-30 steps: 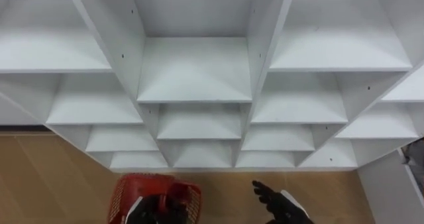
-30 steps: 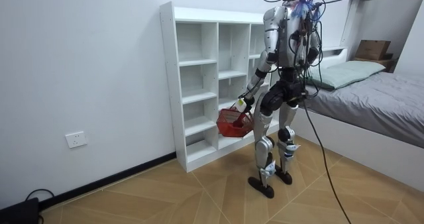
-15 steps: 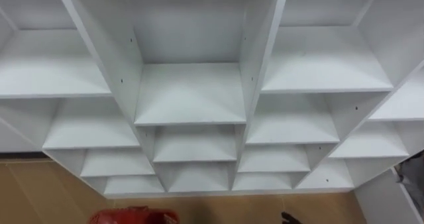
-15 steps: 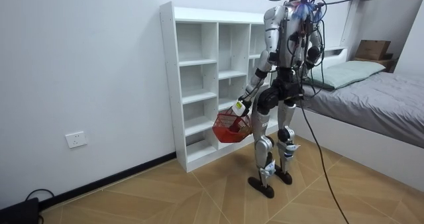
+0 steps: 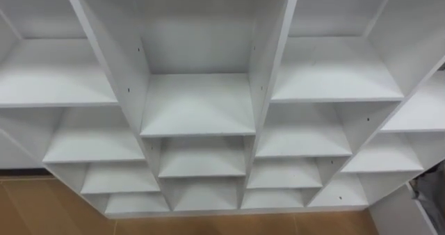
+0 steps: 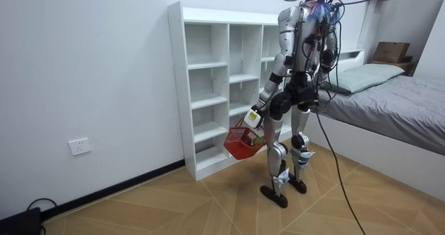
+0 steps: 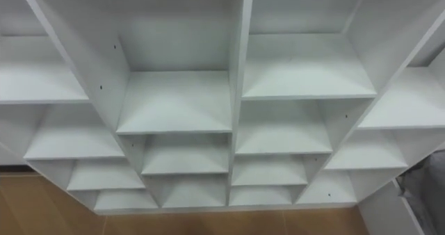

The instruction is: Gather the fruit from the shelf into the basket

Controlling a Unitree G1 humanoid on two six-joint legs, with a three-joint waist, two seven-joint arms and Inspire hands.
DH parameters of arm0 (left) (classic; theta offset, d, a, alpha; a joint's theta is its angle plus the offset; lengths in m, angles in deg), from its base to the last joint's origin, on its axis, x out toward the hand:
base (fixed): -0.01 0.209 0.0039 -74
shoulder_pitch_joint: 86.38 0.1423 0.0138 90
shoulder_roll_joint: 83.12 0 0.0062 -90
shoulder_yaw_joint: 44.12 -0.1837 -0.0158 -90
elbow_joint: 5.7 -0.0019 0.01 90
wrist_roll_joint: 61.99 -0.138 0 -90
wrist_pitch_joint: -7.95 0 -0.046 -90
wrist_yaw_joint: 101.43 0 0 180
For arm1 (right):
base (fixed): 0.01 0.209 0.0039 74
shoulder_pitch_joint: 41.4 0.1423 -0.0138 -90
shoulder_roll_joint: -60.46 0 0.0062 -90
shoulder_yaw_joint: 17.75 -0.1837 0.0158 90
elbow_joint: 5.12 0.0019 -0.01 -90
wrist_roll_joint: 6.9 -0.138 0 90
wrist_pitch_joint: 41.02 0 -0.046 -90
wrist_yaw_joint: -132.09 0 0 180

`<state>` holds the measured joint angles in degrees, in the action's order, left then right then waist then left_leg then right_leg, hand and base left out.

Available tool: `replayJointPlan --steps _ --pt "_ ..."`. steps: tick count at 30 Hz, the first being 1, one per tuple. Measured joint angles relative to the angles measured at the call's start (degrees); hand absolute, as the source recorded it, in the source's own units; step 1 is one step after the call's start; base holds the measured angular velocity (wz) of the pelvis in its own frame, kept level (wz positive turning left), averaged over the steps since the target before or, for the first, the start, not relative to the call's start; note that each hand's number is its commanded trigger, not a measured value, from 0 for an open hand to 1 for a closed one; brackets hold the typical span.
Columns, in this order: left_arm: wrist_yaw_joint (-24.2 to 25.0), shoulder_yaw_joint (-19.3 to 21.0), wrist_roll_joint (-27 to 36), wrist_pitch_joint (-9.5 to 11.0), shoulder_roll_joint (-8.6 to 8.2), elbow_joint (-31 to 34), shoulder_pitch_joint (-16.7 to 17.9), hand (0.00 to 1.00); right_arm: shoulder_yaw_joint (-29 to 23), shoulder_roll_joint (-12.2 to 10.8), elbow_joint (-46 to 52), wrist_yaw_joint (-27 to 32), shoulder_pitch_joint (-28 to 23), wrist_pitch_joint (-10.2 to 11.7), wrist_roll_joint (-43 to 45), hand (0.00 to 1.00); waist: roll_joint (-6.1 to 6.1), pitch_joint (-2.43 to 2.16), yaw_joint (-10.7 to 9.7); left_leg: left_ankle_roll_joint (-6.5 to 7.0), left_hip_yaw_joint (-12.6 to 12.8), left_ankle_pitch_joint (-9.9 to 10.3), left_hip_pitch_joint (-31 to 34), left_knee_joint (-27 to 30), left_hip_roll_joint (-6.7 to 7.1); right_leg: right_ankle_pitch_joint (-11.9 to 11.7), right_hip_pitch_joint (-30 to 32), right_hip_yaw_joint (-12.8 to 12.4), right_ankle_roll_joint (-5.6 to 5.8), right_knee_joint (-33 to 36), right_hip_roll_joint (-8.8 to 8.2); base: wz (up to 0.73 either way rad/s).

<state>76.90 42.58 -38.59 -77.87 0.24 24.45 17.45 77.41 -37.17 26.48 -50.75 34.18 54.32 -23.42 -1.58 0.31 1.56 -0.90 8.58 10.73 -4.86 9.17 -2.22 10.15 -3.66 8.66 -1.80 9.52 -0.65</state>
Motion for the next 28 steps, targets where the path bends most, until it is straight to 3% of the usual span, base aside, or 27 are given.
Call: replayJointPlan --steps 4,7,12,17,28 --pt "0.2 2.7 3.7 -0.6 -0.18 -2.4 1.0 1.00 -3.6 0.0 -4.4 0.1 0.2 -0.3 -3.3 0.00 0.39 -0.13 -0.6 -0.02 -0.1 0.5 -1.3 0.0 -0.01 0.1 -1.6 0.2 0.12 -0.7 0.04 0.01" --pt "0.2 5.2 3.9 -2.2 -0.96 -4.4 1.0 1.00 -5.4 -0.1 -7.5 -0.3 0.9 -1.8 -5.8 0.00 0.40 -0.13 -1.2 0.00 0.0 0.7 -1.9 0.0 0.06 0.2 -2.3 0.2 0.26 -0.8 0.02 0.00" --pt "0.1 5.5 3.9 -5.6 -1.20 -5.9 1.0 1.00 -7.2 -0.1 -9.7 -0.9 1.3 -3.8 -6.4 0.00 0.37 -0.14 -1.4 0.02 -0.3 0.7 -2.0 0.2 0.09 0.3 -2.4 0.2 0.27 -0.8 -0.01 0.00" --pt "0.0 5.6 3.4 -6.7 -1.19 -6.3 0.8 1.00 -7.6 -0.1 -10.6 -0.3 2.0 -5.2 -6.9 0.00 -0.06 0.14 -1.3 0.03 -0.8 0.7 -2.1 0.4 0.18 0.4 -2.7 0.2 0.34 -0.7 0.00 0.05" --pt "0.1 5.7 3.3 -8.2 -1.20 -6.5 0.4 1.00 -7.7 0.0 -10.9 1.7 2.0 -6.8 -7.8 0.00 0.61 -0.03 -1.4 0.09 -0.8 0.9 -2.8 0.3 0.22 0.4 -3.3 0.0 0.36 -0.7 0.02 0.00"
